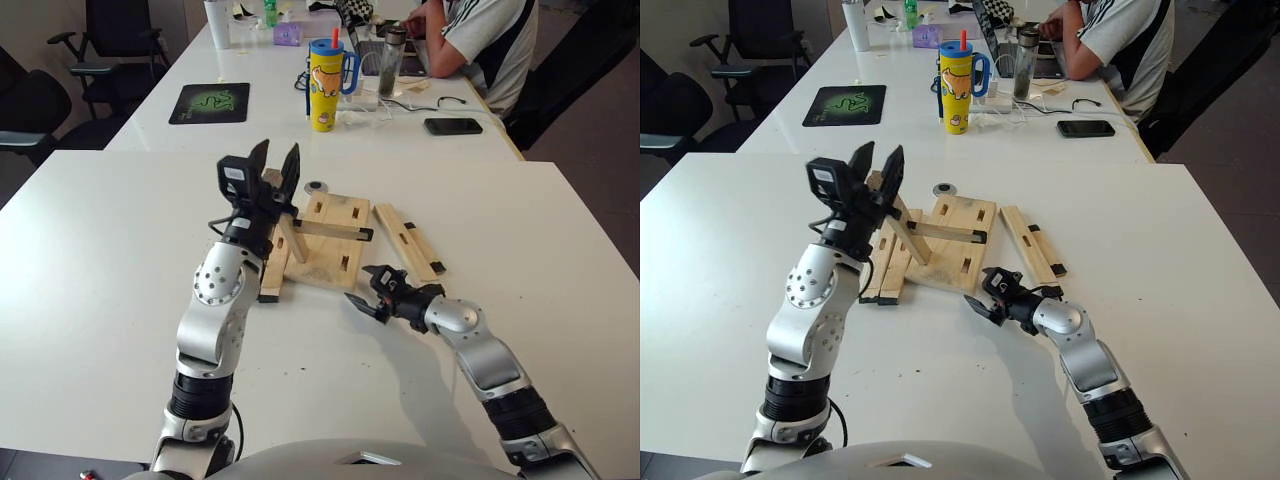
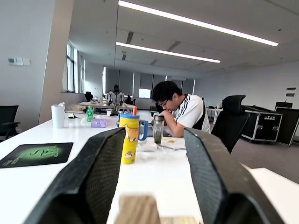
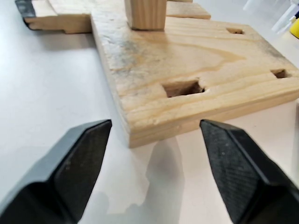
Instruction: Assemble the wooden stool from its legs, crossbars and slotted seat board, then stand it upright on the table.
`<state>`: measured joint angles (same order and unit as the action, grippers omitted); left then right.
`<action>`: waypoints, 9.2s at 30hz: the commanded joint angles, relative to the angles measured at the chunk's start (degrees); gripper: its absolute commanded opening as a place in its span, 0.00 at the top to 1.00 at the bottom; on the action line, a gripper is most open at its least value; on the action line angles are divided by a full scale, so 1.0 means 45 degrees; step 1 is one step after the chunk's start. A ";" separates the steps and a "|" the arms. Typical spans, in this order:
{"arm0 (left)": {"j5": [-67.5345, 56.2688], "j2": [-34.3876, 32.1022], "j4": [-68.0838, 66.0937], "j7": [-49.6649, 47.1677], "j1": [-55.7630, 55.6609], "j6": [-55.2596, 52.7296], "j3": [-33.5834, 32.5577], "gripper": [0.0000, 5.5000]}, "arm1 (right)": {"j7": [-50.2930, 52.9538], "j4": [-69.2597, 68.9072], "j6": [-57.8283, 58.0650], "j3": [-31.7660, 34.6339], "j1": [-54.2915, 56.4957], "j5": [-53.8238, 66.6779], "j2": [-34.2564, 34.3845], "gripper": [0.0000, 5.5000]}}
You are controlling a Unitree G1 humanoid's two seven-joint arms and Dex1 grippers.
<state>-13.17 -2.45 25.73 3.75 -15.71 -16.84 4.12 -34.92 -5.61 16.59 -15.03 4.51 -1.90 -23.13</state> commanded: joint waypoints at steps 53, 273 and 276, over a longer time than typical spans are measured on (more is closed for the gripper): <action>-0.0127 -0.2930 -0.2946 0.2042 0.3329 -0.4948 -0.0865 0.41 | 0.1571 -0.0021 0.0161 0.0633 0.0693 -0.0206 0.1177 0.36; -0.2915 -0.1690 0.1082 0.1242 0.0023 -0.4194 -0.0815 0.43 | 0.8262 -0.1056 0.1704 0.3179 0.1459 0.3643 0.3477 0.81; -0.2238 -0.2121 0.0530 0.1212 0.0712 -0.4548 -0.0216 0.43 | 0.8166 -0.1050 0.1537 0.3086 0.1454 0.3521 0.3434 0.81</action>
<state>-25.66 -10.27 30.63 9.26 -15.41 -34.60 1.31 1.69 -14.98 19.75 -0.61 15.17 18.29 -5.53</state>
